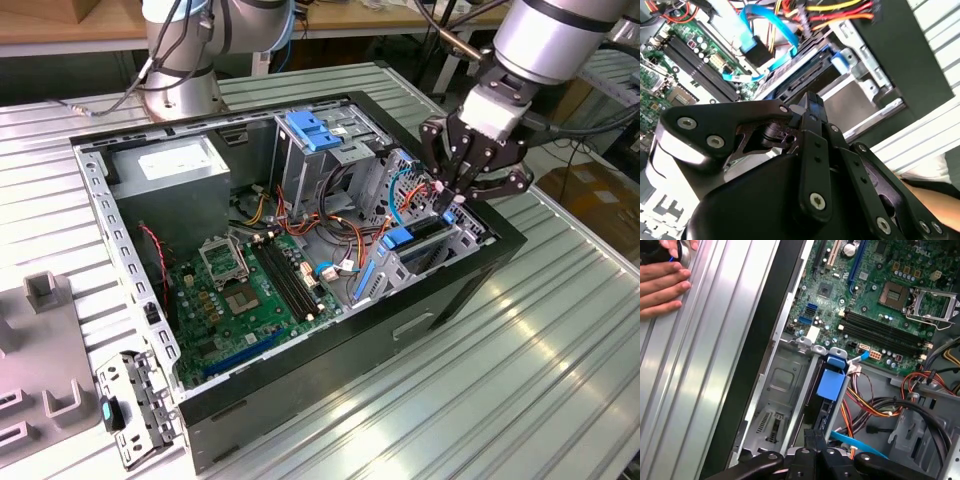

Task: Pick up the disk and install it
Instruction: 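Insert the first disk wire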

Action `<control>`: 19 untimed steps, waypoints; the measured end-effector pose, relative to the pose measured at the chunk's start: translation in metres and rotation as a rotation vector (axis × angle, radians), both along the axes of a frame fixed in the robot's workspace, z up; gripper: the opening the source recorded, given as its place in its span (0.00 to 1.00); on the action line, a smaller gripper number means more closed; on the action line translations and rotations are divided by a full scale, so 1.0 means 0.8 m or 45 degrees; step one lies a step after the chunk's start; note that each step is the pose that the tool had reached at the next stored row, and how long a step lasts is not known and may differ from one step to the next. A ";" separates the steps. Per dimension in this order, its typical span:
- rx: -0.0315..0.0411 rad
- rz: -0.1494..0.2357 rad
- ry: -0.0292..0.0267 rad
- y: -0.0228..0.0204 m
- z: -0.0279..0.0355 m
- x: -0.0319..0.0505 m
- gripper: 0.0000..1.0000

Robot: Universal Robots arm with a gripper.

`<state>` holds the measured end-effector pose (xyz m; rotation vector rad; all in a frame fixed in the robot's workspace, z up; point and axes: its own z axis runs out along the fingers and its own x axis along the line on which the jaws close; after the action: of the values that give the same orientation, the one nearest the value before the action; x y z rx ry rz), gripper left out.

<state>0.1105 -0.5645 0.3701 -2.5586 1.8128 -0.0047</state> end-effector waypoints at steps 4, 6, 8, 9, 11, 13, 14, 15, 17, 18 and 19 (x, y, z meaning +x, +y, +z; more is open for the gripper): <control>0.0001 0.029 0.0001 0.0006 0.0005 0.011 0.11; 0.0000 0.048 0.0008 0.0010 0.0079 0.011 0.11; -0.0001 0.066 0.0009 0.0012 0.0122 0.011 0.11; 0.0003 0.080 0.0009 0.0013 0.0127 0.012 0.11; 0.0001 0.098 0.0009 0.0015 0.0129 0.013 0.11; -0.0002 0.125 0.0009 0.0018 0.0130 0.015 0.11; -0.0002 0.142 0.0009 0.0020 0.0130 0.017 0.11; -0.0002 0.154 0.0009 0.0021 0.0129 0.019 0.11; -0.0001 0.166 0.0009 0.0026 0.0129 0.025 0.11; -0.0003 0.174 0.0010 0.0030 0.0130 0.031 0.11; -0.0001 0.180 0.0010 0.0034 0.0129 0.035 0.11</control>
<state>0.1388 -0.5617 0.3805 -2.6807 1.6275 -0.0031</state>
